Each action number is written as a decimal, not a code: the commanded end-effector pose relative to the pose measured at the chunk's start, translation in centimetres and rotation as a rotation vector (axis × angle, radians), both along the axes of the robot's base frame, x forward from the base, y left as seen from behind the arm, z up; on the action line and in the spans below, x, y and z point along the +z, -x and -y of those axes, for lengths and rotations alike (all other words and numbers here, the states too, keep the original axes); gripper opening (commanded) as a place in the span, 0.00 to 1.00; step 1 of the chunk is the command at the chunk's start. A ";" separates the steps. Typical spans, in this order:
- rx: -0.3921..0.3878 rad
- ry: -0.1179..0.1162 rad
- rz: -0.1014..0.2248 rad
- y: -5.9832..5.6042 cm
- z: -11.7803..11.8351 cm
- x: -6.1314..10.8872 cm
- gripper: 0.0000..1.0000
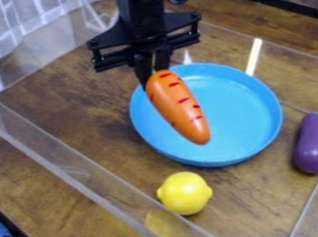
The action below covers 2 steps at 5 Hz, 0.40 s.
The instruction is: Put the carrot on the blue tray
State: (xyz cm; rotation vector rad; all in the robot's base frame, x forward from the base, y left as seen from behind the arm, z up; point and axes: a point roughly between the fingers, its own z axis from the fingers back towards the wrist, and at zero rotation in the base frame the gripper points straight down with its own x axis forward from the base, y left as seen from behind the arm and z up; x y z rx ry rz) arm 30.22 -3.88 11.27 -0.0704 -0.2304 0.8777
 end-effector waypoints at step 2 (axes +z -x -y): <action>0.011 -0.001 0.063 -0.3 -0.5 2.4 1.00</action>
